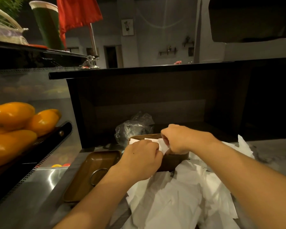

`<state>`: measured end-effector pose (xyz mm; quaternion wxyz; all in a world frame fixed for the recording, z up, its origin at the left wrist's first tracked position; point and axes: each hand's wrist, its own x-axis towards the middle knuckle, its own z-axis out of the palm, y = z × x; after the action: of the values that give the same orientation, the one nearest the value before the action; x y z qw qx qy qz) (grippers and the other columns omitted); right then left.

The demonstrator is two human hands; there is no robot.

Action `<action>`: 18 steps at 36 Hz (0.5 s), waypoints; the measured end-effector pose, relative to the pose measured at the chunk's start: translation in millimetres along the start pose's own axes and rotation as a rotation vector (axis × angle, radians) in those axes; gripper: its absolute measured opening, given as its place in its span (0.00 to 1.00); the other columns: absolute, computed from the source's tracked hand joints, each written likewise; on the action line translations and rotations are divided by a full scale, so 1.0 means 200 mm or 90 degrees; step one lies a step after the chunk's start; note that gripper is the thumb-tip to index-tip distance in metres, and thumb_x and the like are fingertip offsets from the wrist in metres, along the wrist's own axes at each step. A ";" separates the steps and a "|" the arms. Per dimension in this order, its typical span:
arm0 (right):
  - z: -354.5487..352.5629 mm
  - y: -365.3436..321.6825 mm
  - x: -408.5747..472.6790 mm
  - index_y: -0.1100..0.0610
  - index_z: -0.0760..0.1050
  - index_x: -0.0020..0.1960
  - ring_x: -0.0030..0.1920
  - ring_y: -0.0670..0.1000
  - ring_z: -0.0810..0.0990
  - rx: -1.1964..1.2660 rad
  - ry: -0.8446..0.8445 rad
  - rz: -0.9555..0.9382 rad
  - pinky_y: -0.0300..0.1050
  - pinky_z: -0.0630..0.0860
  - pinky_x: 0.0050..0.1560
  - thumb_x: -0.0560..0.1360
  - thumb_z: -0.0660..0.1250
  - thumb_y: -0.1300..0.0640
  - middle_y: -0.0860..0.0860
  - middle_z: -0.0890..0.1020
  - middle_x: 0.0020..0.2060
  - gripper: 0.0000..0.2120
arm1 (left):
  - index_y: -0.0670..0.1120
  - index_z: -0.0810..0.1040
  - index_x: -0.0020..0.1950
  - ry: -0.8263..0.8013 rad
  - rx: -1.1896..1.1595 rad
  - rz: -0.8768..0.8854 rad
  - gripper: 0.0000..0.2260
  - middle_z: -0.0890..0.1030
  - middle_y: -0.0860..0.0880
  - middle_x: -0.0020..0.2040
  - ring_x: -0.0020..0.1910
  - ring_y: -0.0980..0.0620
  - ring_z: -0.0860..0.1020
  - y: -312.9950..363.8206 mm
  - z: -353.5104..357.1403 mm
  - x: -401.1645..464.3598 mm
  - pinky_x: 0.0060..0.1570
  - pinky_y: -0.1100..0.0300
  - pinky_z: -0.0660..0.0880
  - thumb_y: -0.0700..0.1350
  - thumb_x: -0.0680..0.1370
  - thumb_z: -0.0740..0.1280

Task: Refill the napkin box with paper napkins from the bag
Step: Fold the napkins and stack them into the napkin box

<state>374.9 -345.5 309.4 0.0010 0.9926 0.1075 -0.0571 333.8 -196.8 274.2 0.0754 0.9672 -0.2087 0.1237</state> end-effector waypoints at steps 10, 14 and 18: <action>-0.01 0.03 -0.10 0.53 0.80 0.49 0.48 0.52 0.81 0.123 -0.002 -0.024 0.46 0.77 0.51 0.84 0.60 0.45 0.52 0.82 0.46 0.15 | 0.48 0.80 0.56 -0.011 0.023 0.011 0.18 0.82 0.50 0.52 0.50 0.53 0.78 0.01 -0.06 -0.07 0.66 0.56 0.72 0.51 0.85 0.52; -0.01 0.04 -0.19 0.50 0.77 0.42 0.43 0.51 0.80 0.154 0.103 -0.035 0.43 0.78 0.44 0.83 0.63 0.48 0.50 0.81 0.41 0.12 | 0.50 0.78 0.62 0.036 -0.014 -0.002 0.15 0.80 0.52 0.62 0.59 0.55 0.75 0.02 -0.10 -0.14 0.70 0.58 0.66 0.51 0.85 0.55; -0.01 0.03 -0.28 0.48 0.79 0.43 0.43 0.51 0.81 0.218 0.135 -0.059 0.47 0.83 0.50 0.82 0.65 0.49 0.50 0.81 0.41 0.10 | 0.53 0.73 0.65 0.106 -0.075 -0.003 0.11 0.75 0.55 0.65 0.63 0.56 0.72 0.03 -0.12 -0.21 0.67 0.62 0.69 0.48 0.84 0.58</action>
<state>322.3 -363.9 318.4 -0.1816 0.9727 0.1410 0.0301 288.7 -182.1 285.9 0.1497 0.9480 -0.2062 0.1909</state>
